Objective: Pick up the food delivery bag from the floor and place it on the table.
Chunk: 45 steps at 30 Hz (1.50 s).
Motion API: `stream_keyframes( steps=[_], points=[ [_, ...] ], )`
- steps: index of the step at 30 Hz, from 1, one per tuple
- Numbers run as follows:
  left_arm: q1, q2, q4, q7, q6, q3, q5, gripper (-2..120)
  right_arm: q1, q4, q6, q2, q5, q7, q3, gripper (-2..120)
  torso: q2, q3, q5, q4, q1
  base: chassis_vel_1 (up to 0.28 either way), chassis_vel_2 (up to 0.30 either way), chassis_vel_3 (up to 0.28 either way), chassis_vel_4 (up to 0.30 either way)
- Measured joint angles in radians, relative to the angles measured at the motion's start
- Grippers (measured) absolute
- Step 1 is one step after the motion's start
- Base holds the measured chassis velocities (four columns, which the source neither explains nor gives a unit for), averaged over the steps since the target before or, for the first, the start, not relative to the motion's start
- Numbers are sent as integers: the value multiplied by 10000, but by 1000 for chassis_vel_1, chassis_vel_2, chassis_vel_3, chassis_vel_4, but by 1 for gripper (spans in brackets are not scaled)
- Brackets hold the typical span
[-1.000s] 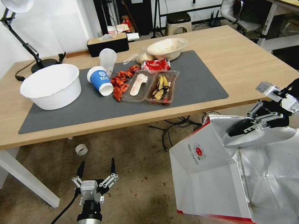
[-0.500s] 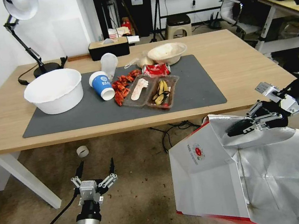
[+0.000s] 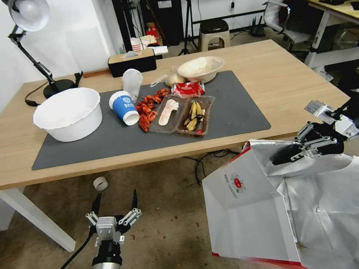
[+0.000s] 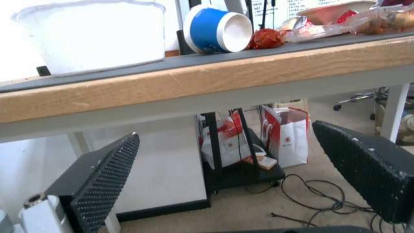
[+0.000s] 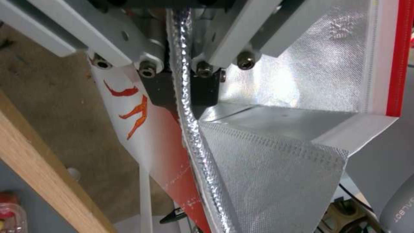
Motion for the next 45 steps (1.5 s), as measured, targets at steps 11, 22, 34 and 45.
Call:
stream_keyframes(
  steps=[11,22,34,45],
  points=[
    [-15,-8,36,0,0,14,-8,100,9,-12,7,13,-36,-1,-17,0,438,257,0,0,179,0,0,0,0],
    [12,-1,12,0,0,-1,-12,100,-14,10,19,18,-53,-12,-3,0,989,568,0,0,420,0,0,0,0],
    [83,1,-65,0,-13,-20,-12,100,-35,79,27,-12,-52,-18,82,0,1549,882,0,0,666,0,0,0,0],
    [111,4,-100,-7,-31,-27,-13,100,-54,112,32,-41,-29,-24,121,0,2045,1155,0,0,885,0,0,0,0]
  ],
)
